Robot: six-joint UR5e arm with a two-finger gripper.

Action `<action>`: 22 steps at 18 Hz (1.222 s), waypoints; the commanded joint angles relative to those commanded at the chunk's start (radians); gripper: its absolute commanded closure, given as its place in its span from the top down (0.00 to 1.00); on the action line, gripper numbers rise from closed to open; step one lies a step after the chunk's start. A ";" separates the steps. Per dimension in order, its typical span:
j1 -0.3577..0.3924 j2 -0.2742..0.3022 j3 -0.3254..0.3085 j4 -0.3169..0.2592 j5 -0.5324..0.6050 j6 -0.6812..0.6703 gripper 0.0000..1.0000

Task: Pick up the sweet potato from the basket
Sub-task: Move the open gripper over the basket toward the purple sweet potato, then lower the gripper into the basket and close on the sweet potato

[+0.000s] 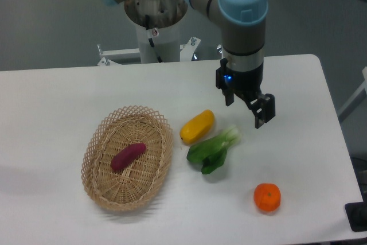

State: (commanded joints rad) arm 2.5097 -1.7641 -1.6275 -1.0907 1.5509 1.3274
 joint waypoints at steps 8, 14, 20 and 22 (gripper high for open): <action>-0.169 -0.044 -0.049 0.178 -0.002 -0.494 1.00; -0.276 -0.090 -0.107 0.210 -0.002 -0.525 1.00; -0.354 -0.153 -0.149 0.210 -0.002 -0.521 1.00; -0.364 -0.172 -0.163 0.210 -0.002 -0.513 1.00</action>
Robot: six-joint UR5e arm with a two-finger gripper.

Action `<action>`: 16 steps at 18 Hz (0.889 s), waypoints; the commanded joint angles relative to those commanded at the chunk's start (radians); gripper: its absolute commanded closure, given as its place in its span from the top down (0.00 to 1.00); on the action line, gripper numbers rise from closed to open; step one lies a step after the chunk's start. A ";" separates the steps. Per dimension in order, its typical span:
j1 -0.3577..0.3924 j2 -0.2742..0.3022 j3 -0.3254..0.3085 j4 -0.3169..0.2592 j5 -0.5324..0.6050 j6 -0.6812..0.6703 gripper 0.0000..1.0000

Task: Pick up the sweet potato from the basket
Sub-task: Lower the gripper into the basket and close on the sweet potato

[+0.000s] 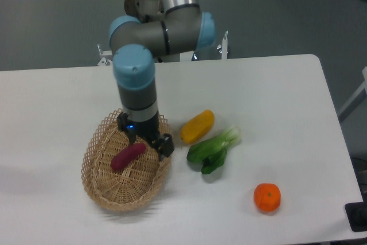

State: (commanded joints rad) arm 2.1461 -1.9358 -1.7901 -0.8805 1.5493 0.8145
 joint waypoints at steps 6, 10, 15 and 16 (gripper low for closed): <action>-0.041 -0.045 -0.011 0.002 0.005 0.029 1.00; -0.046 -0.061 -0.015 0.006 0.005 0.026 1.00; -0.054 -0.074 -0.022 0.035 0.008 0.026 0.98; -0.054 -0.077 -0.023 0.061 0.008 0.029 0.82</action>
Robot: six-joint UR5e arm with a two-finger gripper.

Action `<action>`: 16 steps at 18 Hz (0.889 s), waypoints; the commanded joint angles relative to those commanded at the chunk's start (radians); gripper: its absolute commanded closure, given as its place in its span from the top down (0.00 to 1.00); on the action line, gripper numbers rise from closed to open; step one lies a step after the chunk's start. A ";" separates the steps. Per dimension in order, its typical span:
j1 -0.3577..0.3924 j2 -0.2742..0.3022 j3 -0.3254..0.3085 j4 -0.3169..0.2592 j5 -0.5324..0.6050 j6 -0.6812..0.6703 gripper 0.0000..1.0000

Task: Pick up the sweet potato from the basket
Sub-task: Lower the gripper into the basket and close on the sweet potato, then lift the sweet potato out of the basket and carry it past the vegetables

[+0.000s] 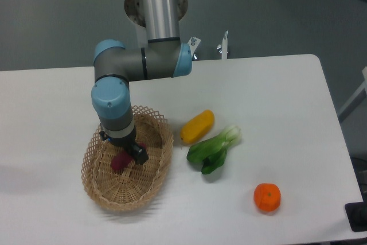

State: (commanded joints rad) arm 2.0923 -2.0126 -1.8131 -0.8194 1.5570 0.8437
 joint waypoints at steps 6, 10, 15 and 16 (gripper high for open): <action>0.000 -0.003 0.005 0.002 0.003 0.006 0.31; 0.002 0.000 0.015 0.000 0.003 0.009 0.24; 0.003 0.014 0.020 -0.003 0.005 0.009 0.13; 0.003 0.018 0.023 -0.003 0.005 0.009 0.13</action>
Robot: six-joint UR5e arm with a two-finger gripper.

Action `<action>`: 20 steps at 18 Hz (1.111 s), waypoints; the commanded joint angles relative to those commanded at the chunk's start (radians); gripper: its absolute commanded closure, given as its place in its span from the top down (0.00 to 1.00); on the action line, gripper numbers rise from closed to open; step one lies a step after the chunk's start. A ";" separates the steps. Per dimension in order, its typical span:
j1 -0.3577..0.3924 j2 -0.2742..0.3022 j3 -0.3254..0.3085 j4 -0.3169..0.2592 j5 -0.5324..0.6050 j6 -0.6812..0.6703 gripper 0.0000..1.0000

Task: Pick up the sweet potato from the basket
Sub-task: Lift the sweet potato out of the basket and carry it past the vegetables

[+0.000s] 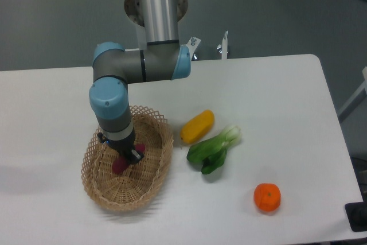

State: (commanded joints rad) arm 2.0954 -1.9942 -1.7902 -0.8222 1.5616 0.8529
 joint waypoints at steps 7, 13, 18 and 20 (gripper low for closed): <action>0.050 0.046 0.083 -0.018 -0.002 0.054 0.13; 0.196 0.071 0.193 -0.047 -0.005 0.168 0.14; 0.363 0.112 0.268 -0.227 -0.012 0.349 0.14; 0.431 0.133 0.290 -0.297 -0.024 0.400 0.14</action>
State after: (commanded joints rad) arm 2.5261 -1.8608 -1.5003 -1.1195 1.5372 1.2530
